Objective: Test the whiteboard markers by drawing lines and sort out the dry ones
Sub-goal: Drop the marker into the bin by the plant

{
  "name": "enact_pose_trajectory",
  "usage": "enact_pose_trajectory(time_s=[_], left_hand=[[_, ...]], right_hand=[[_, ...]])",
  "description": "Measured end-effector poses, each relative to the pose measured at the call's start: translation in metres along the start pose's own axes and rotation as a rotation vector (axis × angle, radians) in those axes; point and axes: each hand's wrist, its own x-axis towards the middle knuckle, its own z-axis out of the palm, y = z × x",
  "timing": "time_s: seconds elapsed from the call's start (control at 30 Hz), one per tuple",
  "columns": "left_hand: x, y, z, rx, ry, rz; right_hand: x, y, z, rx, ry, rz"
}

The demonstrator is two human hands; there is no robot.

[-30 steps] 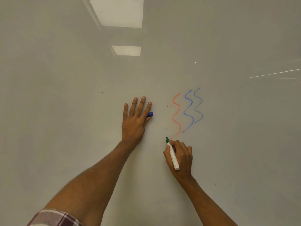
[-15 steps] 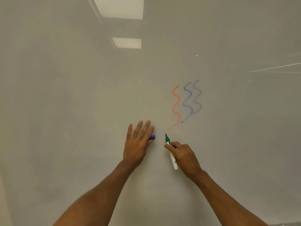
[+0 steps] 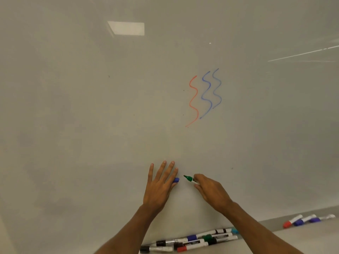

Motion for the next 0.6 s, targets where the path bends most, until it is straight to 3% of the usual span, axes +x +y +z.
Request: enact_pose_trajectory(time_s=[0.37,0.6], left_hand=[[-0.025,0.053,0.029,-0.109,-0.124,0.06],[-0.025,0.092,0.037,-0.248,-0.206,0.11]], right_hand=[[-0.056,0.012,0.018,-0.173,-0.095,-0.001],[-0.091,0.011,0.013,-0.17,-0.139,0.119]])
